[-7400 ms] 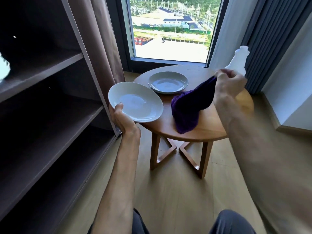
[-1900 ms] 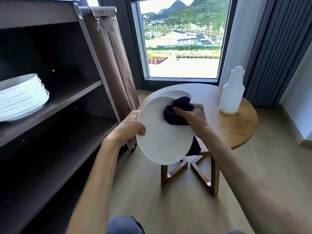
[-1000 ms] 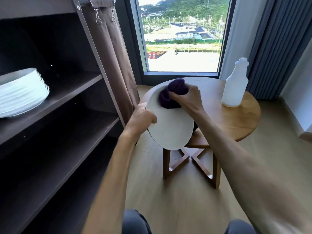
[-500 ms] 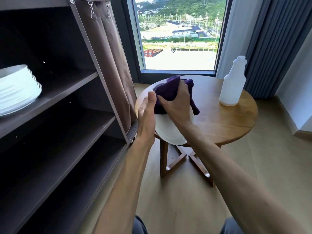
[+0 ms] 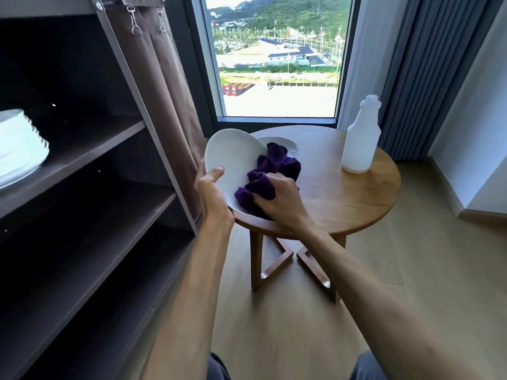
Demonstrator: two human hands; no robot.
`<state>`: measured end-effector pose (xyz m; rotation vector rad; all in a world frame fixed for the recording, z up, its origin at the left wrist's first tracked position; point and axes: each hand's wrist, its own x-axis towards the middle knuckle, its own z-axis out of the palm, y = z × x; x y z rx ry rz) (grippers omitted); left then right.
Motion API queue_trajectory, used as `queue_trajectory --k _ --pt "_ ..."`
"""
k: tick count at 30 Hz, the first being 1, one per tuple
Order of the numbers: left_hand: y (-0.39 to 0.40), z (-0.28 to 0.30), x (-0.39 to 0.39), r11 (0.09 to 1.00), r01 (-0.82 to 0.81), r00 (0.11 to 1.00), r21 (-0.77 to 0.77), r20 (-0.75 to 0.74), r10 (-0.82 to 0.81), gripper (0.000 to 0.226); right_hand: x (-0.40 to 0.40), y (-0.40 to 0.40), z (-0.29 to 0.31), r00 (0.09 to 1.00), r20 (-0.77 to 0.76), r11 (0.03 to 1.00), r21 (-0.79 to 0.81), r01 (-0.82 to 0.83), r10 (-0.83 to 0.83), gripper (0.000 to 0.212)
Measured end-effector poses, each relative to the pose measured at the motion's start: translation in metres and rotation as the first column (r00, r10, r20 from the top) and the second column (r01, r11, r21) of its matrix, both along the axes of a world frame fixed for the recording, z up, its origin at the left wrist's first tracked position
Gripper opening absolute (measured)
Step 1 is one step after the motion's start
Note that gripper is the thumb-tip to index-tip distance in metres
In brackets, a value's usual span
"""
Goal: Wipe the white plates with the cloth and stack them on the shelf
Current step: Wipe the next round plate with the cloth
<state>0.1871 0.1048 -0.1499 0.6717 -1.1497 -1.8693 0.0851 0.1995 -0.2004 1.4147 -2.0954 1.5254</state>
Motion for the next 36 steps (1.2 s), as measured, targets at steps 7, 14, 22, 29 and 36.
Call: queue_trajectory --k 7,14,22,29,36 --pt "-0.014 -0.024 0.009 0.907 -0.04 0.99 0.418 -0.105 0.092 0.04 -0.03 0.029 0.009 0.351 0.835 0.738 -0.543 0.4 0.424 0.028" --pt "0.005 -0.022 0.002 0.91 0.176 0.971 0.374 0.085 -0.222 0.025 -0.029 0.031 0.018 0.254 0.732 0.722 -0.676 0.149 0.633 0.018" --pt "0.03 -0.033 -0.024 0.996 -0.079 0.942 0.046 0.329 0.06 0.026 -0.017 0.042 0.027 0.092 0.699 0.699 -0.714 0.042 0.709 0.054" --pt "0.026 -0.015 -0.051 0.984 -0.179 0.951 0.0 0.257 0.173 0.019 -0.008 0.039 0.02 0.079 0.742 0.743 -0.669 0.021 0.666 0.043" --pt "0.023 -0.016 -0.056 0.954 -0.235 0.957 0.184 0.217 0.194 0.031 -0.021 0.046 0.021 0.121 0.747 0.709 -0.661 0.245 0.654 0.017"
